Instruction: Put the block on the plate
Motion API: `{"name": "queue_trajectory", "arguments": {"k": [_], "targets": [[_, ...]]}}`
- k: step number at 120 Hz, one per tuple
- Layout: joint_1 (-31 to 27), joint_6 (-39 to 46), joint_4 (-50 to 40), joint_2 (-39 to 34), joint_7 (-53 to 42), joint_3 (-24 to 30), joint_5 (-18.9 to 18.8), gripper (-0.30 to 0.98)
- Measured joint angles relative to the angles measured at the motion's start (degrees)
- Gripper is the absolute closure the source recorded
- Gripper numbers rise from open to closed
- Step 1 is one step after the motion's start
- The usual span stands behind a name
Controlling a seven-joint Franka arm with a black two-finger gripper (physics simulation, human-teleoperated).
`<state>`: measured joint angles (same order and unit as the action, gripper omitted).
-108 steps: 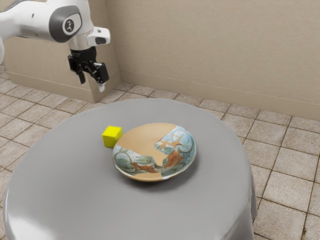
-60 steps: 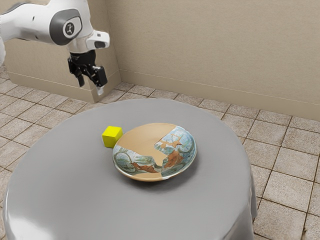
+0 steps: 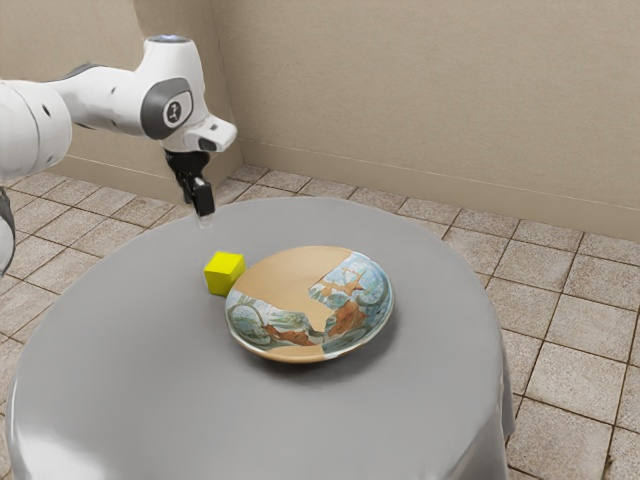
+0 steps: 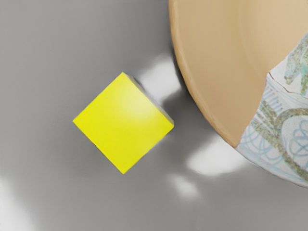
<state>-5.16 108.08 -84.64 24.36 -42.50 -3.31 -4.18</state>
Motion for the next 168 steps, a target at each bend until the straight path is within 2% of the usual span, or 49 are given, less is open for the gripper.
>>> {"name": "queue_trajectory", "arguments": {"k": [33,65,81,105,168], "targets": [[-0.82,5.09,-0.5,2.98,-18.48,0.04,-0.79,0.0],[-0.33,6.99,-0.04,6.9,-28.69,0.06,-0.82,0.0],[-0.55,9.51,0.15,8.63,-31.01,0.07,-0.66,0.0],[-0.74,12.02,5.16,14.3,-33.29,0.23,-0.43,0.0],[-1.08,13.5,2.26,14.86,-35.48,0.06,2.19,0.0]]}}
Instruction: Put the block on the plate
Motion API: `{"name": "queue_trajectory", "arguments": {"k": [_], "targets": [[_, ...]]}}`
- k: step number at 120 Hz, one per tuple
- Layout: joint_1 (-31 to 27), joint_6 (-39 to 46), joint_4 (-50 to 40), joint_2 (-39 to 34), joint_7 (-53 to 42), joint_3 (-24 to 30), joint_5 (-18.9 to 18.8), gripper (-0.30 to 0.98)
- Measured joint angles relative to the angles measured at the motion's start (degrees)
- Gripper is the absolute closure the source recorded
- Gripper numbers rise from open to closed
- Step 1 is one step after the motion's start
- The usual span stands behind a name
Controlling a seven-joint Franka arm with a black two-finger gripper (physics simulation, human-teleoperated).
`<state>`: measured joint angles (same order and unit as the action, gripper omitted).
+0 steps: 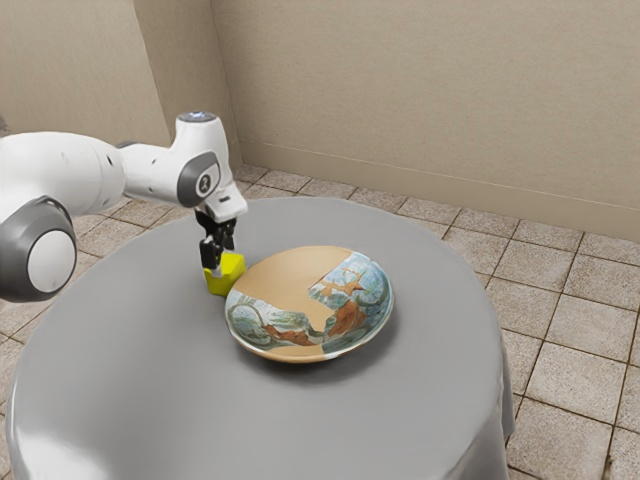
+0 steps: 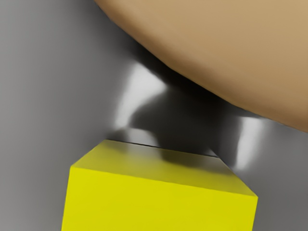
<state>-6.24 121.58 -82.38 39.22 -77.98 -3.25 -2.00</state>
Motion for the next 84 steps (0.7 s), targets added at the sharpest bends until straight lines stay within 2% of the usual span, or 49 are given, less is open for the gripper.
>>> {"name": "queue_trajectory", "arguments": {"k": [37,55,84], "targets": [[-0.36,2.17,0.0,2.83,-0.49,0.0,0.13,0.0],[-0.33,2.9,0.0,2.93,-0.64,-0.01,0.13,0.23],[-0.25,3.53,-0.14,1.7,-0.73,-0.01,-0.51,0.3]]}}
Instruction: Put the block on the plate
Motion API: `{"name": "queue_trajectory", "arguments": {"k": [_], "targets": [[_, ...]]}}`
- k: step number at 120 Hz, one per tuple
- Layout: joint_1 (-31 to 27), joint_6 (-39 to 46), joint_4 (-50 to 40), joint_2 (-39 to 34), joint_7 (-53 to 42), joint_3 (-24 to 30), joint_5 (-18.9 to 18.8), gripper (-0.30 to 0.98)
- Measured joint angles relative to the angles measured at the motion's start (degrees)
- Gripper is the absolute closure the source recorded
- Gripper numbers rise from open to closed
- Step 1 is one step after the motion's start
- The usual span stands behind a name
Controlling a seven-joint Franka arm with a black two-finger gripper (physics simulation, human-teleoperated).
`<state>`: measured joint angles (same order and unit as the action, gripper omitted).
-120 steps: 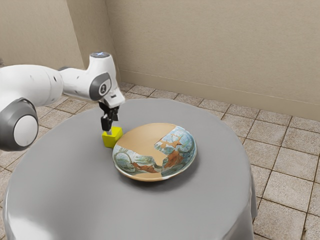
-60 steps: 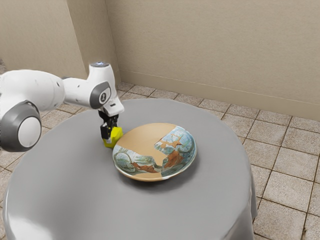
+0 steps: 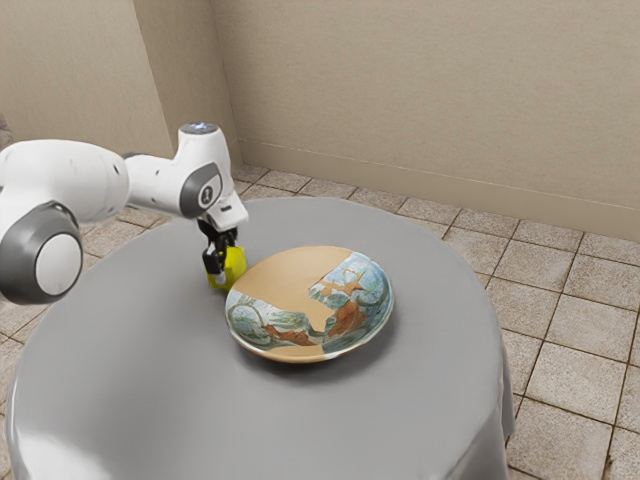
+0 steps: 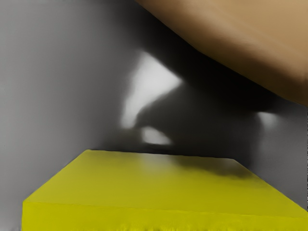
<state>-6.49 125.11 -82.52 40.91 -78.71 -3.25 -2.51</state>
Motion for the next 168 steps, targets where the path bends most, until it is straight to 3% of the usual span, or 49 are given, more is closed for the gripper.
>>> {"name": "queue_trajectory", "arguments": {"k": [33,66,99,137,168], "targets": [[0.96,-1.06,-4.3,-8.54,0.03,-0.05,-0.07,0.31],[6.74,-2.54,-9.9,-16.01,0.34,0.0,0.22,0.3],[13.07,-3.93,-9.76,-15.77,1.09,0.02,1.37,0.3],[14.74,-4.35,-9.98,-11.5,1.93,0.1,2.42,0.3],[14.72,-4.76,-10.19,-11.44,2.29,0.15,2.65,0.11]]}}
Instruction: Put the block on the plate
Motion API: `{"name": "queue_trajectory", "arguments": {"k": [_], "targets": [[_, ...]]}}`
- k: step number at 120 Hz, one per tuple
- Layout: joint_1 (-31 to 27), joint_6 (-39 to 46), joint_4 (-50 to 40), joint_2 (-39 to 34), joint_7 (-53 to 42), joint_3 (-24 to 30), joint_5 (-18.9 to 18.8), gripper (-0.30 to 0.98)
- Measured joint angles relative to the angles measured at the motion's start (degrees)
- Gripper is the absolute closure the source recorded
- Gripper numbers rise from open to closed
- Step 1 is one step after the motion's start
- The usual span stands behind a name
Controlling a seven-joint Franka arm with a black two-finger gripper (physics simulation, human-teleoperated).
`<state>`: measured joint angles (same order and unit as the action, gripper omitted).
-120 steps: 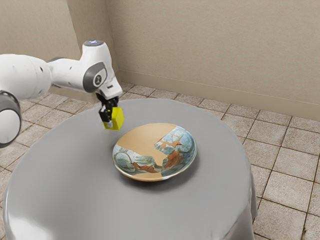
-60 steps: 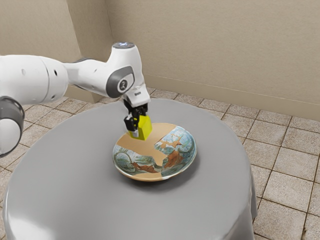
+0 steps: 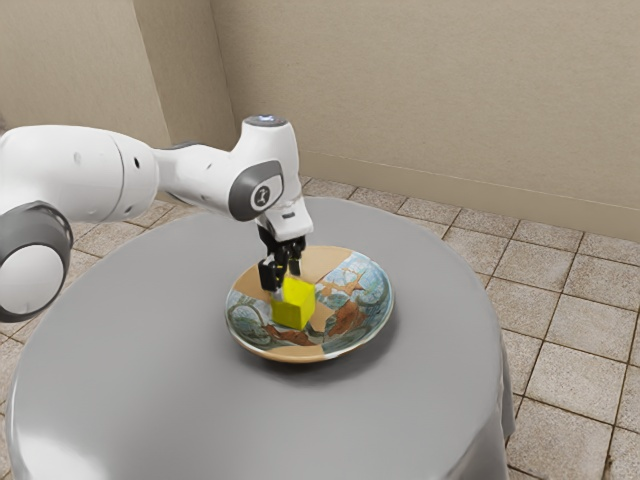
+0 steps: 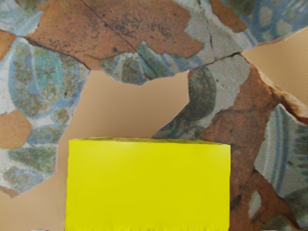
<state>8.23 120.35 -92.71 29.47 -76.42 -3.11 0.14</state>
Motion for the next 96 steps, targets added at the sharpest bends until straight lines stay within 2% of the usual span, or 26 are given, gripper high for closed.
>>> {"name": "queue_trajectory", "arguments": {"k": [29,43,61,96], "targets": [[-0.76,-2.51,-0.04,-4.35,2.83,-0.35,-0.1,0.04],[-2.08,-5.78,0.1,-7.42,8.18,-0.89,-0.44,0.02],[-2.53,-10.44,1.45,-9.76,16.45,-4.06,-0.68,0.01],[-4.41,-19.29,1.81,-19.74,30.63,-4.36,-2.25,0.0]]}}
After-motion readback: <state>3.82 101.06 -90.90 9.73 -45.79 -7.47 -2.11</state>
